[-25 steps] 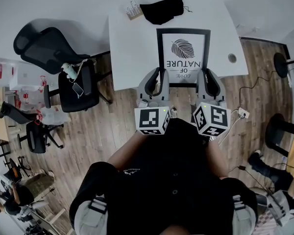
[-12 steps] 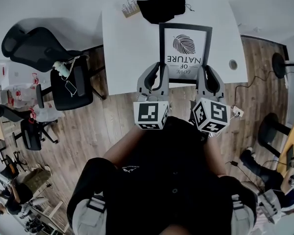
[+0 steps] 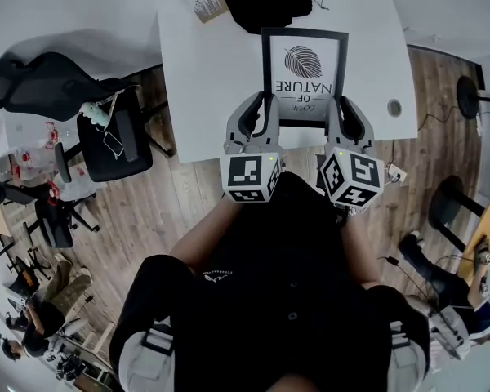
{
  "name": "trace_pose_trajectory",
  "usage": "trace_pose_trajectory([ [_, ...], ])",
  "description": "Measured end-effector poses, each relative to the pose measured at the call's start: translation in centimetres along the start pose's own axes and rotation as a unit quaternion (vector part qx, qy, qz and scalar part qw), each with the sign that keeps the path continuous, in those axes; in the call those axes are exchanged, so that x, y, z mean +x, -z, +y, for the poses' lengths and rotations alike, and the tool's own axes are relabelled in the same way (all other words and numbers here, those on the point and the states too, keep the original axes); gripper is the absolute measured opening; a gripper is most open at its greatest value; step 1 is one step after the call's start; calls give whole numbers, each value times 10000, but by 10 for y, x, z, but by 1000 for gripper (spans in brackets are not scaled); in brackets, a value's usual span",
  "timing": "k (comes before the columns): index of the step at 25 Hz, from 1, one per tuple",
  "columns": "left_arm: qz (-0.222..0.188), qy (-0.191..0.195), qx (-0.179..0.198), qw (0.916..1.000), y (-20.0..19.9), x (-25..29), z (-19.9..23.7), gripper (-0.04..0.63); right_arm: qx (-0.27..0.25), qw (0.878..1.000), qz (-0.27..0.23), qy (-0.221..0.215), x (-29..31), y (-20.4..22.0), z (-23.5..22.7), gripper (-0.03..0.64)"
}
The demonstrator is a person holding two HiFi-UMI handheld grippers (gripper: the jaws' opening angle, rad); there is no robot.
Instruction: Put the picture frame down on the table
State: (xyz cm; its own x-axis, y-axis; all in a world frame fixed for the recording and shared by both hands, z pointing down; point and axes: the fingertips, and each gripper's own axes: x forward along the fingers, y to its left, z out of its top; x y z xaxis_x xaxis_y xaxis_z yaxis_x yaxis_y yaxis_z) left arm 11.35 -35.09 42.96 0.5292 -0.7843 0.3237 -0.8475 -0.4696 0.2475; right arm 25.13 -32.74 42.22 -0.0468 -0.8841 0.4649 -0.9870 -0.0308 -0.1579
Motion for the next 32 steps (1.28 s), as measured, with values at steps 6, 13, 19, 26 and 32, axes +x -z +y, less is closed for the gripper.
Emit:
trace_pose_trajectory([
  [6,433,102,-66,9990,23,32,21,78,155,9991,383,114,38,21,-4,66],
  [13,901,249,12,9956,49,52,36,78,399,9957,788,273,61,52,-7,66],
  [19,1271,237,-31,9916,77,69,52,78,499,9920,1108,336,84,77,-9,66],
  [26,1687,244,-54,9853,112,86,69,78,686,9853,1500,445,107,112,-10,66],
  [32,2040,198,-100,9787,141,97,82,78,755,9781,1872,507,124,140,-11,67],
])
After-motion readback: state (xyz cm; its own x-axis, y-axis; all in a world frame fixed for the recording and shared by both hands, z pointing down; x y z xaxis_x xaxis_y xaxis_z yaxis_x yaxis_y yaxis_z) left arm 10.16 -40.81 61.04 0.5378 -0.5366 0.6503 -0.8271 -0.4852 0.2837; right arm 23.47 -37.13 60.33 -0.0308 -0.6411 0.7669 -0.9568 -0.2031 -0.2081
